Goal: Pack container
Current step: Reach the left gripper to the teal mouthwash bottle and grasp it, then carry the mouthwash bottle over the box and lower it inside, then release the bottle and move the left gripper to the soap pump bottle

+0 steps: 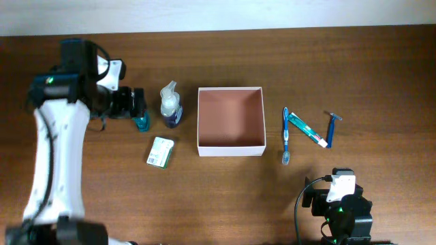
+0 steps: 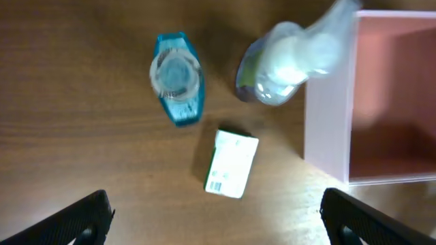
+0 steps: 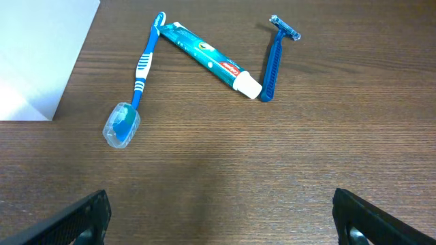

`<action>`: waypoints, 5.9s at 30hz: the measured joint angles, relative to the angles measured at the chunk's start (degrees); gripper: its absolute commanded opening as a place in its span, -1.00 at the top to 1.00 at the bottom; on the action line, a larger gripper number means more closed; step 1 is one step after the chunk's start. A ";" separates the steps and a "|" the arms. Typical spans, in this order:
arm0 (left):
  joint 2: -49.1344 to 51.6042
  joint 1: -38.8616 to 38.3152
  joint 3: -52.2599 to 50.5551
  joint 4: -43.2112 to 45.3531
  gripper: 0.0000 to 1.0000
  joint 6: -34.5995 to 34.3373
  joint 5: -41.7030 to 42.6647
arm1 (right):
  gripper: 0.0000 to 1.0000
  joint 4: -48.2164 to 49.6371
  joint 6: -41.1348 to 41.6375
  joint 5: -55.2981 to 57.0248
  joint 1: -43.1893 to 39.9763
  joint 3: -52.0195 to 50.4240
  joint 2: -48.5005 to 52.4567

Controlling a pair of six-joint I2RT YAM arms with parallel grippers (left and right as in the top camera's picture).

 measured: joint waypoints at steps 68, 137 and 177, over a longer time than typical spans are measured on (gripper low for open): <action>13.31 -35.80 19.47 2.71 0.78 -0.07 -2.21 | -0.97 0.02 -0.02 0.00 0.00 0.00 0.00; 47.89 -15.39 47.17 -23.39 -0.46 -2.89 -9.01 | -0.98 0.00 -0.04 0.00 0.00 0.00 0.00; 36.02 -17.42 47.06 -23.56 0.31 -2.47 -6.38 | -0.98 0.00 -0.02 0.00 0.00 0.00 0.00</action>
